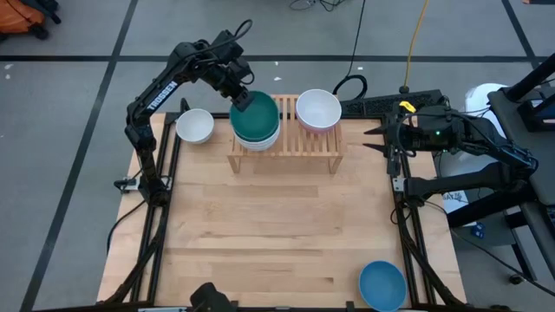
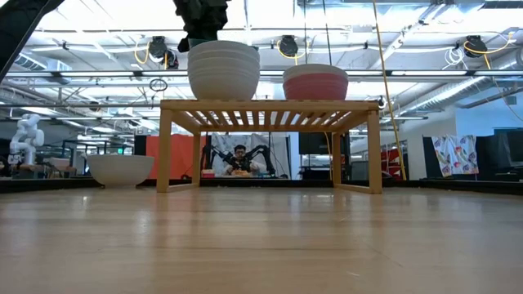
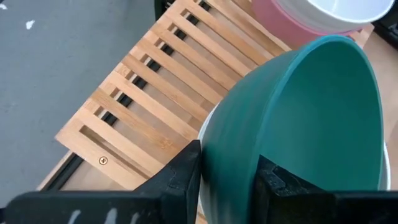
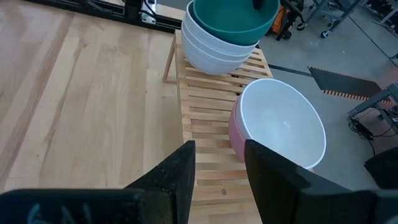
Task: Place and stack bowls onto a shelf
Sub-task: Stack the green bowl on top of the white bowl on the shelf
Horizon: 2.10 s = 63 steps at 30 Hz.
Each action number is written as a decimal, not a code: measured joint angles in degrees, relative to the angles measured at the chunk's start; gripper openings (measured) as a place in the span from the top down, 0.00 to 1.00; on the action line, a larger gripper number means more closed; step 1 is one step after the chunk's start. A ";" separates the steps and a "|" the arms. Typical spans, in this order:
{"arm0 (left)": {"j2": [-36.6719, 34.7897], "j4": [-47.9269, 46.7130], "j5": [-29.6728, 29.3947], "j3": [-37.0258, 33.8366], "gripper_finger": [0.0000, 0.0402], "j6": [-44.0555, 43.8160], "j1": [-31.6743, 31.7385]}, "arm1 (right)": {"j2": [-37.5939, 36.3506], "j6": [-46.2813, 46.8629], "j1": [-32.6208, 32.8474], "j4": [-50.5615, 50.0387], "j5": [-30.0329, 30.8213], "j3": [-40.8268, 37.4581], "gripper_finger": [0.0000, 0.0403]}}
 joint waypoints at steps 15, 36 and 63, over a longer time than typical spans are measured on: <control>0.00 0.22 -0.68 0.00 0.78 -10.86 0.65 | 0.02 -0.24 -0.01 1.34 -0.01 0.00 0.67; 0.00 2.56 2.92 0.00 0.78 -11.04 -2.22 | 0.01 -0.24 -0.01 1.56 -0.02 0.00 0.67; 0.04 -0.43 2.94 1.13 0.78 -10.44 -2.12 | 0.01 -0.25 -0.01 1.58 -0.02 0.00 0.67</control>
